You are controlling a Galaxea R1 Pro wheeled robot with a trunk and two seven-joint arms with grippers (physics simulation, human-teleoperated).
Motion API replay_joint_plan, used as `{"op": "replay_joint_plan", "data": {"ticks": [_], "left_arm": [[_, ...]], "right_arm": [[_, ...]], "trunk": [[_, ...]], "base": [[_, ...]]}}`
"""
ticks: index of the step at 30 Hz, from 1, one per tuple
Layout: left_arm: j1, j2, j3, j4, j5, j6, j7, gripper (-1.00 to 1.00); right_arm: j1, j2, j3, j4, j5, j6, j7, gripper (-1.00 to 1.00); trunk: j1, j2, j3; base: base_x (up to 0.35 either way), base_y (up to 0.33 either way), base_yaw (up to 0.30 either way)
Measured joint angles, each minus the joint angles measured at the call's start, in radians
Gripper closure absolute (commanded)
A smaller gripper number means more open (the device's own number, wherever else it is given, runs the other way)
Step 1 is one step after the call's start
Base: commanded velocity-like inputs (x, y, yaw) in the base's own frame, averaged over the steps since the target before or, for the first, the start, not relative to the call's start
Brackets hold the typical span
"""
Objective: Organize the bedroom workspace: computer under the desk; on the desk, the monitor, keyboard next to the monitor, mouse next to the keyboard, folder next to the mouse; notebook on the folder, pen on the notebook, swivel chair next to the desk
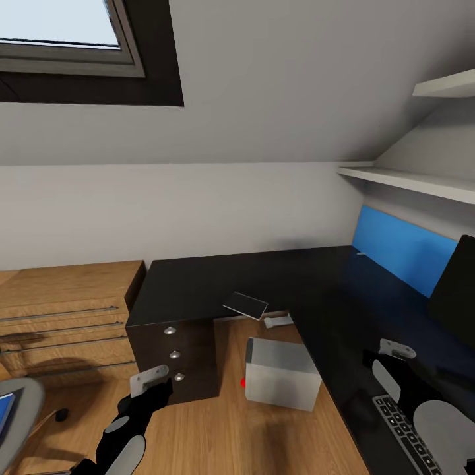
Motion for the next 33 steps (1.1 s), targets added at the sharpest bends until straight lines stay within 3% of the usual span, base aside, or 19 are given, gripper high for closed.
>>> {"op": "replay_joint_plan", "data": {"ticks": [15,21,33], "left_arm": [[0.000,-0.001,0.000,0.000,0.000,0.000,0.000,-1.00],[0.000,-0.002,0.000,0.000,0.000,0.000,0.000,-1.00],[0.000,-0.002,0.000,0.000,0.000,-0.001,0.001,-1.00]], "right_arm": [[0.000,-0.001,-0.013,0.000,0.000,-0.021,0.025,1.00],[0.001,-0.001,-0.018,0.002,-0.003,-0.134,0.041,1.00],[0.001,-0.001,-0.039,0.004,-0.003,-0.167,0.066,1.00]], "trunk": [[0.000,0.000,0.000],[0.000,0.000,0.000],[0.000,0.000,0.000]], "base": [[0.000,0.000,0.000],[0.000,0.000,0.000],[0.000,0.000,0.000]]}}
